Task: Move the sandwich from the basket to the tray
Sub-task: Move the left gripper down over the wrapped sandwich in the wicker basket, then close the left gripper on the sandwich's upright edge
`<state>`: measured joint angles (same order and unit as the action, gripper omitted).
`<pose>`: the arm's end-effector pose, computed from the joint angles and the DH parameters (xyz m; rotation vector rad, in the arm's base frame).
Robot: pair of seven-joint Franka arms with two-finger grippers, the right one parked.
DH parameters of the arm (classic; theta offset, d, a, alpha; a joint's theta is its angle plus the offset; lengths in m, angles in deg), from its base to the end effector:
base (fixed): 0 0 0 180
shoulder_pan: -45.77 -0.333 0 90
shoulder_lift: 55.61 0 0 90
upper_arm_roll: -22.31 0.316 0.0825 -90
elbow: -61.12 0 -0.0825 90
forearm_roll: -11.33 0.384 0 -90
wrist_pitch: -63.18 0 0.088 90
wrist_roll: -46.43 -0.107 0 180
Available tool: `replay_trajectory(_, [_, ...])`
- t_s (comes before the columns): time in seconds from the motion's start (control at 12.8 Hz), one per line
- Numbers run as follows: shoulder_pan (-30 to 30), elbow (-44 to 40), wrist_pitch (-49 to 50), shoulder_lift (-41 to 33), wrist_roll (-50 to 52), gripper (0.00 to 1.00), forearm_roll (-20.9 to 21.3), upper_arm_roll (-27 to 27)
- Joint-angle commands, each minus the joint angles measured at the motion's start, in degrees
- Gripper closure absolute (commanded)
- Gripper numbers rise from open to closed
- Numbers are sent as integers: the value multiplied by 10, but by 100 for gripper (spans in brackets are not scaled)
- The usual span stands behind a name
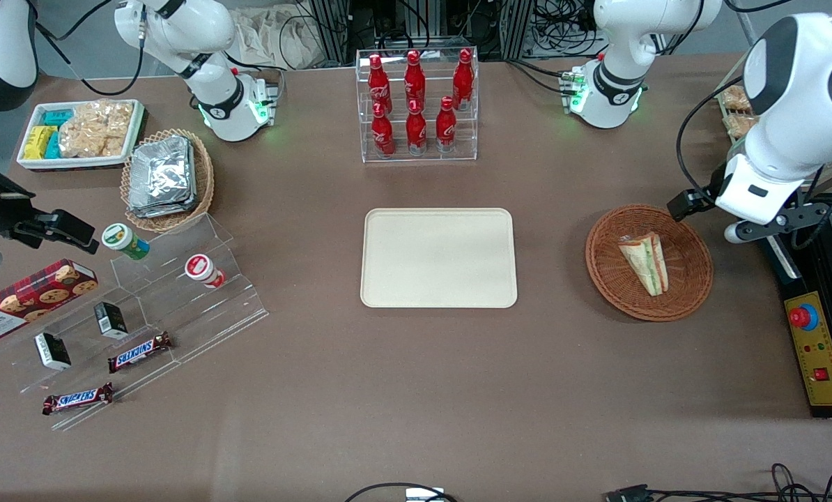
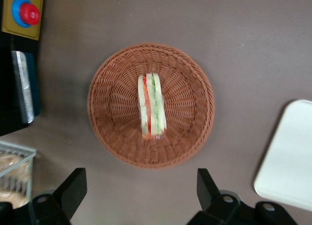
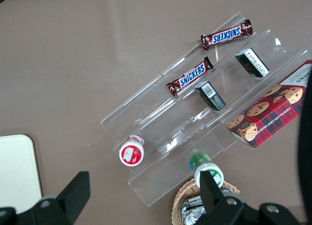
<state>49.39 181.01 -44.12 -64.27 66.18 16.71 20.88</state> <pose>0.5010 -0.0375 0.4832 -3.0164 -0.3422 0.0717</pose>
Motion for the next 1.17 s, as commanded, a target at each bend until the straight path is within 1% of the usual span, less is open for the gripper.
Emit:
replay_trajectory(0.0, [1, 132, -120, -48, 0, 0, 8, 5])
replay_trajectory(0.08, [1, 144, -154, -29, 2, 0, 8, 11])
replay_trajectory(0.47, [1, 229, -389, 82, 2, 0, 8, 55])
replay_trajectory(0.63, [2, 229, -427, 125, 7, 0, 0, 69])
replay_trajectory(0.78, [2, 228, -448, 154, 22, 0, -5, 70])
replay_trajectory(1.1, [8, 228, -481, 184, 52, 1, -5, 69])
